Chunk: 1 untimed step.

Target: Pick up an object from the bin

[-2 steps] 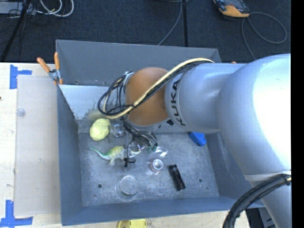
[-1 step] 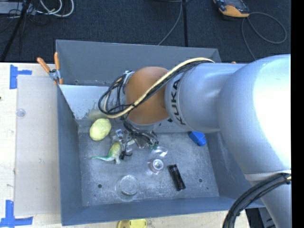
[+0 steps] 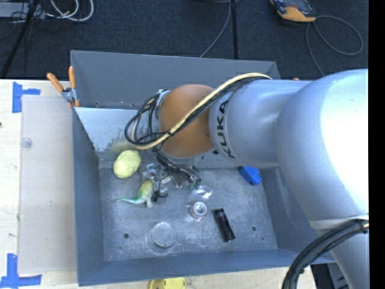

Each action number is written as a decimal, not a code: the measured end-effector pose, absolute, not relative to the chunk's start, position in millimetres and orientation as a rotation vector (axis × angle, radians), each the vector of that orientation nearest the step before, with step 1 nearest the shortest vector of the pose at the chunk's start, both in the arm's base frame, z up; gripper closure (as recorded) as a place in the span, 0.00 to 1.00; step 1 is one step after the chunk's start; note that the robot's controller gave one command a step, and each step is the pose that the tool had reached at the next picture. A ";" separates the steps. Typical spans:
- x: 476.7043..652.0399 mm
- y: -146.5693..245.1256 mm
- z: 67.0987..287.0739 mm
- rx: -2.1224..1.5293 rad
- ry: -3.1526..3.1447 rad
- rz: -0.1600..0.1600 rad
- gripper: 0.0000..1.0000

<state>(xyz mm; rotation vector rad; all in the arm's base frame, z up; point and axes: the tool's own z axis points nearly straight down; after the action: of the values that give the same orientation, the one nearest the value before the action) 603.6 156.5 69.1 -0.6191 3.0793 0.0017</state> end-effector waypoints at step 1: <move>603.5 156.4 69.2 -0.618 3.080 0.002 1.00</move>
Offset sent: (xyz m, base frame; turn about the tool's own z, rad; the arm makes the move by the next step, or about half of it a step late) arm -0.0002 0.0002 0.1156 0.0000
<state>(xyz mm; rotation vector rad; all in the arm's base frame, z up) 603.5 156.4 69.2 -0.6178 3.0799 0.0020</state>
